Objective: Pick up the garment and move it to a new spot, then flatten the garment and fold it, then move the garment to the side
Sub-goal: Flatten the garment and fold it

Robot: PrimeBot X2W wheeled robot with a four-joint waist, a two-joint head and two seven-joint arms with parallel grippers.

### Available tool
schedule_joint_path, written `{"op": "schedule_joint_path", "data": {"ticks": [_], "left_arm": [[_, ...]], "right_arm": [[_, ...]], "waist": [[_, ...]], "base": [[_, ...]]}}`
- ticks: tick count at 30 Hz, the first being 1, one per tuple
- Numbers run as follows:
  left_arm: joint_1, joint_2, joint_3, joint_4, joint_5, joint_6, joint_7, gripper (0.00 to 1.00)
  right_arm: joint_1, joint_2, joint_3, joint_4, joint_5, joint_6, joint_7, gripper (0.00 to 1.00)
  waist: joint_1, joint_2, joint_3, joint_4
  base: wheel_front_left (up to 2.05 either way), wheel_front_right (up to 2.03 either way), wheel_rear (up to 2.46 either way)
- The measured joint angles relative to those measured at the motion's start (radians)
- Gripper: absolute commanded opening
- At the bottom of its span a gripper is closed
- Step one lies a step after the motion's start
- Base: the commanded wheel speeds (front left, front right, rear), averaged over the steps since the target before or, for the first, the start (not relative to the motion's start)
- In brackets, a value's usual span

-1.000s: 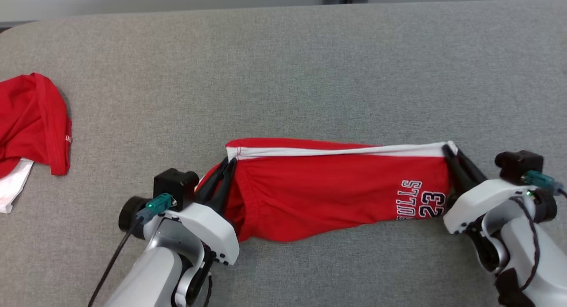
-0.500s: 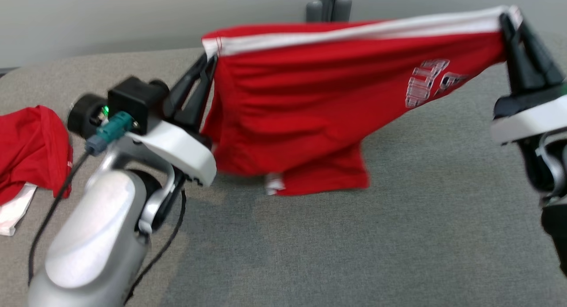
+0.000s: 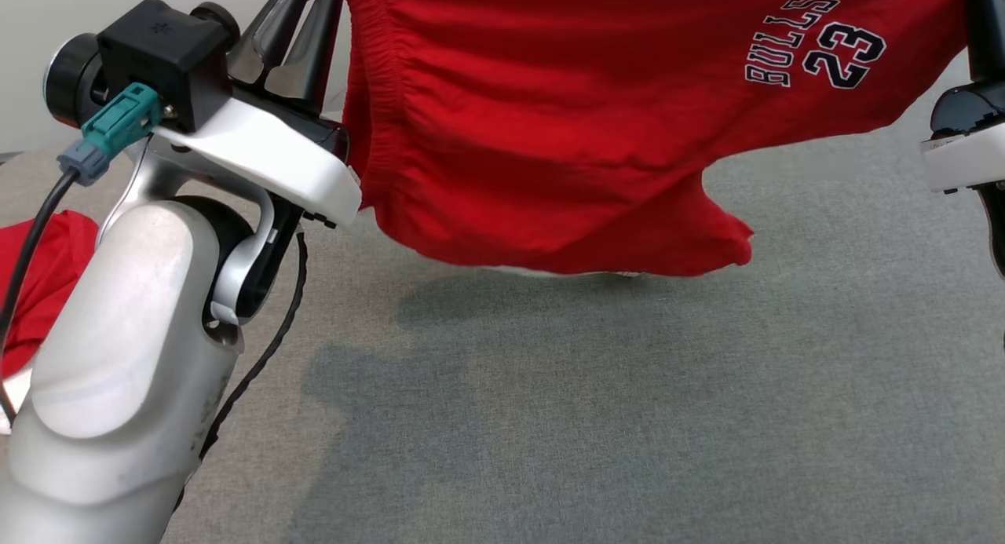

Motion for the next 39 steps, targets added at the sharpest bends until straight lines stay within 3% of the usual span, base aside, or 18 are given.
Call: {"op": "schedule_joint_path", "data": {"ticks": [6,14,21,26,31,39], "left_arm": [[-0.085,-0.010,0.004,0.083,-0.010,-0.030,-0.031,0.00],[-0.317,-0.057,0.020,0.310,-0.010,-0.073,-0.128,0.00],[-0.525,-0.122,0.030,0.603,-0.003,-0.104,-0.278,0.00],[-0.597,-0.155,0.037,0.793,-0.005,-0.126,-0.331,0.00],[-0.579,-0.192,0.035,0.937,-0.006,-0.140,-0.341,0.00],[-0.415,-0.214,0.083,1.008,-0.020,-0.142,-0.343,0.00]], "right_arm": [[-0.086,-0.001,0.026,0.079,0.022,0.000,0.010,0.00],[-0.368,0.002,0.120,0.282,0.046,0.000,-0.049,0.00],[-0.629,0.056,0.204,0.559,0.069,0.000,-0.182,0.00],[-0.726,0.106,0.263,0.730,0.088,0.000,-0.239,0.00],[-0.708,0.160,0.344,0.856,0.130,0.000,-0.249,0.00],[-0.550,0.215,0.422,0.957,0.237,0.000,-0.252,0.00]], "waist": [[0.0001,0.0000,0.054,-0.004],[0.0001,0.0000,0.158,-0.007],[0.0000,0.0000,0.232,-0.005],[0.0000,0.0000,0.242,0.002],[0.0000,0.0000,0.248,0.008],[0.0000,0.0000,0.271,-0.005]], "base": [[0.00,0.00,0.00],[0.00,0.00,0.00],[0.00,0.00,0.00],[0.00,0.00,0.00],[0.00,0.00,0.00],[0.00,0.00,0.00]]}}
